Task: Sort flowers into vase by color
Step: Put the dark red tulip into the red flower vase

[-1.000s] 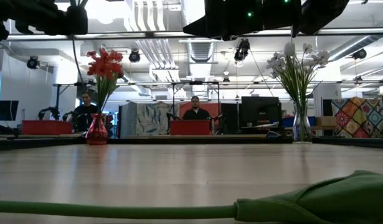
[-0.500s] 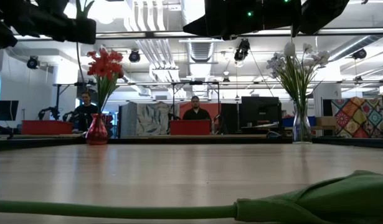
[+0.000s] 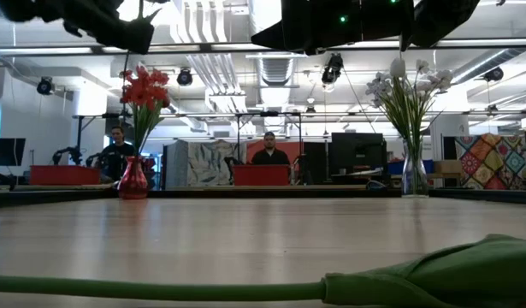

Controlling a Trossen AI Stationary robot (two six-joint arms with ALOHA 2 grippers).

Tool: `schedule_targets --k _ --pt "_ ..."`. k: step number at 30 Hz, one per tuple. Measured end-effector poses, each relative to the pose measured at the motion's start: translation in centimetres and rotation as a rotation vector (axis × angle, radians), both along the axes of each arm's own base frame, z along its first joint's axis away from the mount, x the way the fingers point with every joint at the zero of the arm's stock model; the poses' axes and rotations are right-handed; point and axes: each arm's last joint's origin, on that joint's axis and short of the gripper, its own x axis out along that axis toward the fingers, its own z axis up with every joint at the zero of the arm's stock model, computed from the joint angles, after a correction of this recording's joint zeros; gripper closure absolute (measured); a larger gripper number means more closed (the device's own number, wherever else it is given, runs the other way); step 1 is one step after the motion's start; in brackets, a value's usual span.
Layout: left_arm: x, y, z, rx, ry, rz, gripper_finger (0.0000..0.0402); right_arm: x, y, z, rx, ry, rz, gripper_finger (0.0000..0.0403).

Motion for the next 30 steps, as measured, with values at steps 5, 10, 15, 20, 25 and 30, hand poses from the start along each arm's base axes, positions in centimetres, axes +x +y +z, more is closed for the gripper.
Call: schedule_targets --k 5,10,15,20,25,30 --pt "-0.3 1.8 1.8 -0.088 0.004 0.015 0.0401 0.0 0.0 0.0 -0.001 0.0 0.004 0.039" --pt "-0.6 3.6 2.8 -0.113 -0.009 0.043 0.0401 0.0 0.0 0.0 -0.001 0.001 0.004 0.039" --pt "-0.6 5.5 2.3 -0.168 0.009 0.065 0.0401 0.0 0.0 0.0 -0.001 0.001 0.004 0.039" --pt "-0.4 6.3 1.6 -0.202 -0.018 0.071 0.0401 0.0 0.0 0.0 -0.001 0.002 0.004 0.039" --pt "-0.2 6.9 1.0 -0.241 -0.047 0.073 0.0401 0.0 0.0 0.0 -0.001 0.001 0.005 0.039" --pt "0.0 7.4 0.2 -0.279 -0.068 0.045 0.0401 0.0 0.0 0.0 -0.001 0.001 0.007 0.039"
